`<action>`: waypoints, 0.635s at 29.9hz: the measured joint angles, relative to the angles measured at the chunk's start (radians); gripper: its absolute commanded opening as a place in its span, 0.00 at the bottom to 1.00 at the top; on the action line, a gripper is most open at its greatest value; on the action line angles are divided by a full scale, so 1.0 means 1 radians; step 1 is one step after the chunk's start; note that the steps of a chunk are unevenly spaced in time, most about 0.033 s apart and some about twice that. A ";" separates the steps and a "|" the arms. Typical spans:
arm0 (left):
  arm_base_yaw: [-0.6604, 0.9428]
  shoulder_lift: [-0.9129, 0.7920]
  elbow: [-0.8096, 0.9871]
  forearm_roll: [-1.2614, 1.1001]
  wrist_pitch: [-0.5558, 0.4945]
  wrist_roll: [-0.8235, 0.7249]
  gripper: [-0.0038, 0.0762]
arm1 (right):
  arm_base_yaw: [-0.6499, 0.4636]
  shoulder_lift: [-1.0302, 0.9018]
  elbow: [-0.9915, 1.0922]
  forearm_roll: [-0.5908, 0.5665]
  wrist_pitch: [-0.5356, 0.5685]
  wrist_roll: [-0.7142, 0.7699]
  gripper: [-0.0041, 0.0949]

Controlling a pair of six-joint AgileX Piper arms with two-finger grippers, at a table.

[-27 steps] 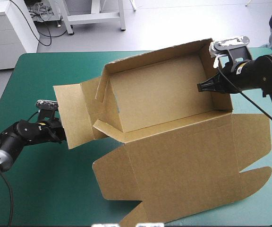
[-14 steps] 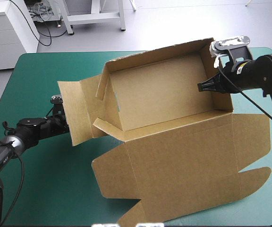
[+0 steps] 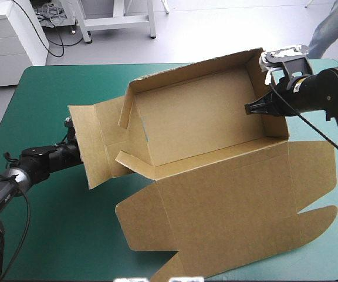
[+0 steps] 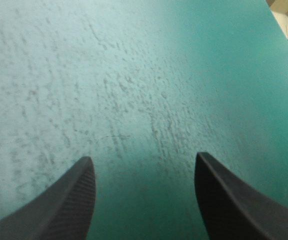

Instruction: Fold the box

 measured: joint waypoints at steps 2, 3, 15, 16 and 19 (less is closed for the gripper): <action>0.000 0.000 0.000 -0.008 0.038 0.001 0.57 | 0.000 0.000 0.000 -0.001 0.000 -0.001 0.02; 0.000 0.000 0.000 -0.012 0.066 0.007 0.57 | 0.000 0.000 0.000 -0.001 0.000 -0.001 0.02; 0.000 0.000 0.000 -0.093 0.331 0.044 0.57 | 0.000 0.095 0.000 -0.007 -0.001 -0.002 0.02; 0.000 0.000 0.000 -0.099 0.349 0.044 0.57 | 0.000 0.103 0.000 -0.008 -0.001 -0.002 0.02; 0.000 -0.002 0.000 -0.106 0.395 0.045 0.57 | 0.000 0.130 0.000 -0.009 -0.001 -0.005 0.02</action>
